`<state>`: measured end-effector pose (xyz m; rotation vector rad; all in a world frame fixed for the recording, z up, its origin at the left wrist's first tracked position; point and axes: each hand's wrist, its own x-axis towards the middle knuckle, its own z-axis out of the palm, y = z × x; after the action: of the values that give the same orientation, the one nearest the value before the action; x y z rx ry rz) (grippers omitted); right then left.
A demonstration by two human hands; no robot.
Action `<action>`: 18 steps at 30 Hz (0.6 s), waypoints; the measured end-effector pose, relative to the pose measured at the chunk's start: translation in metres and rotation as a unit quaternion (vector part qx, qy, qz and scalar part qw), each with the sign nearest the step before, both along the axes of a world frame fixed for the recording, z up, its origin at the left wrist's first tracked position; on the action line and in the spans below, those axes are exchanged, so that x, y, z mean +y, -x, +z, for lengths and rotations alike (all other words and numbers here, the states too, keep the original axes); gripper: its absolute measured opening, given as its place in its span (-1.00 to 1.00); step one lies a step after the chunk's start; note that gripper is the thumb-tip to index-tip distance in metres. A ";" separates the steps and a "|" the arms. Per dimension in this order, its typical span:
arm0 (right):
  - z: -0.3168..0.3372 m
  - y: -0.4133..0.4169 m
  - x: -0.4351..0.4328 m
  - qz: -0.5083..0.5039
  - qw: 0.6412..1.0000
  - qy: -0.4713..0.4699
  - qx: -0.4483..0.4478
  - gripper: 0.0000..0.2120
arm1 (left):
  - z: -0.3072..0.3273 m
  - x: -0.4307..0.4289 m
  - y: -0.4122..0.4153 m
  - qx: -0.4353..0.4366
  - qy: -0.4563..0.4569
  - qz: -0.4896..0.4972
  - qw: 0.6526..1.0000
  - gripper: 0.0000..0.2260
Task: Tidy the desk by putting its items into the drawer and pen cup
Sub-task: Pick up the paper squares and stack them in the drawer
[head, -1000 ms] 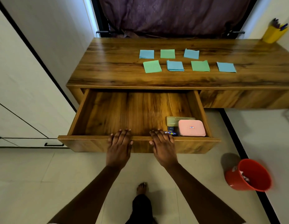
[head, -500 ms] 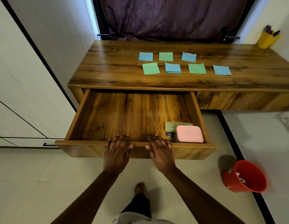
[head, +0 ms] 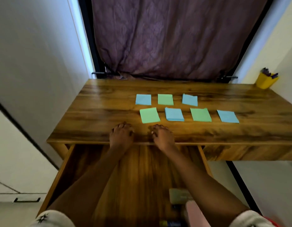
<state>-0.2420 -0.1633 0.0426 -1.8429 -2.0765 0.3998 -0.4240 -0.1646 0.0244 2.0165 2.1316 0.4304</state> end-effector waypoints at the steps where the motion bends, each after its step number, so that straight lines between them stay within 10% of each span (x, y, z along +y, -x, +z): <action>1: 0.001 0.005 0.027 -0.001 1.000 0.006 -0.004 -0.66 | -0.005 0.024 0.005 0.009 0.023 0.005 1.000 -0.59; 10: -0.006 0.035 0.222 0.032 0.996 0.025 -0.085 -0.58 | -0.035 0.151 0.031 0.004 0.092 0.004 0.996 -0.45; 18: 0.000 0.039 0.304 0.092 0.972 0.121 -0.181 -0.09 | -0.047 0.157 0.031 0.021 0.058 0.014 0.998 -0.44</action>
<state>-0.2815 0.1406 0.0425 -1.9856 -2.5569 0.4018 -0.4550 -0.0078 -0.0229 1.9517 2.1569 0.2629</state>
